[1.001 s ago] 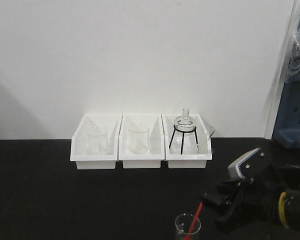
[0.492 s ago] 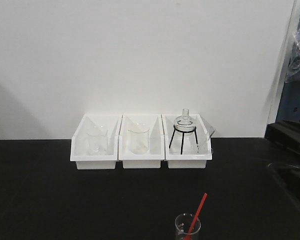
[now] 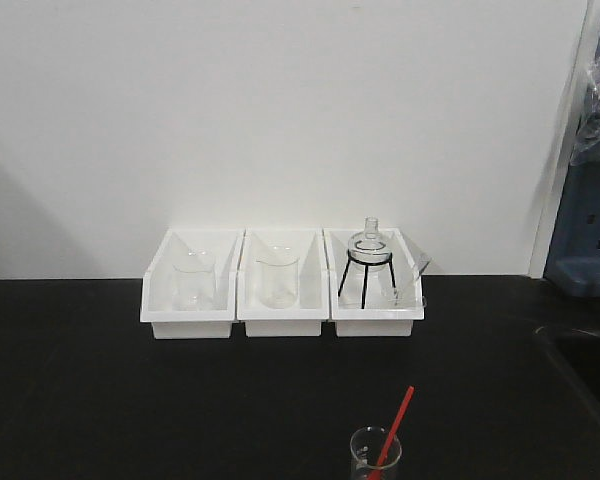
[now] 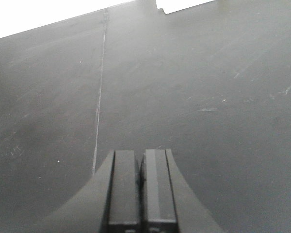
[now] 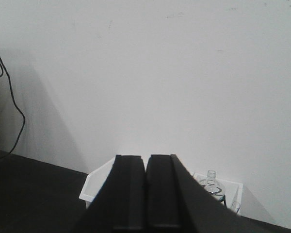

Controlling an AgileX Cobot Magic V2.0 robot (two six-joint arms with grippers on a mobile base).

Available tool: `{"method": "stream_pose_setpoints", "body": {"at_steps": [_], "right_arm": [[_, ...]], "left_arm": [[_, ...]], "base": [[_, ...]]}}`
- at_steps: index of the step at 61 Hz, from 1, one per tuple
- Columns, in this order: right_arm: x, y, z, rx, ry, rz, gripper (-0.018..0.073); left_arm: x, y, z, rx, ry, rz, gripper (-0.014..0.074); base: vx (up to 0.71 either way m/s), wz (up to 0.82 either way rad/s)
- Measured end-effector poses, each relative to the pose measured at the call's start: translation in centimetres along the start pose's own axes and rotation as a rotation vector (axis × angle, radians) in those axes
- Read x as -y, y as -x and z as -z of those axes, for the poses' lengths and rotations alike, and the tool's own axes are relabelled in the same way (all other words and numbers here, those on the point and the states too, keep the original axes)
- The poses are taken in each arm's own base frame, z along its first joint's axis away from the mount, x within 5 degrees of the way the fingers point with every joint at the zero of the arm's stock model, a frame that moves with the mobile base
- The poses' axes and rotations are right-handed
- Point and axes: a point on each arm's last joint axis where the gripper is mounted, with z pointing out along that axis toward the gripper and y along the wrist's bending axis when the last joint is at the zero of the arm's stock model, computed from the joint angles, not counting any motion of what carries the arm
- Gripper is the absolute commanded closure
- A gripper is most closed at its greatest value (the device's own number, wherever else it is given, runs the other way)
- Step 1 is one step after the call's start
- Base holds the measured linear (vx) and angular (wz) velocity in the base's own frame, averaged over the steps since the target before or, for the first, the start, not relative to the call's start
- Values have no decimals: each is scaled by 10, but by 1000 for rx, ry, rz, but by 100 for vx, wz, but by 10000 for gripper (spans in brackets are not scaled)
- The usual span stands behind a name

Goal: Grab beaker from right and move to left
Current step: 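Raise and withdraw the right gripper away from the beaker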

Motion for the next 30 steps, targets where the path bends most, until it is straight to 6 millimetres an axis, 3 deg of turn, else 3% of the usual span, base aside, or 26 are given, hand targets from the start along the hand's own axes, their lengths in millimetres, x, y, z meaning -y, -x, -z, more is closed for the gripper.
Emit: {"method": "stream_pose_setpoints", "body": {"at_steps": [7,13,21,30], "right_arm": [[9,4,0,52,-93,79,567],[28,7,3,69,-307,92,567],[47,-14,12,-168,-529,55,567],[46,-27,15,-331,-521,78,567]], "left_arm": [[0,0,0,0,0,0,603],[0,0,0,0,0,0,603],[0,0,0,0,0,0,603],[0,0,0,0,0,0,603]], "base": [[0,0],[0,0],[0,0],[0,0]]}}
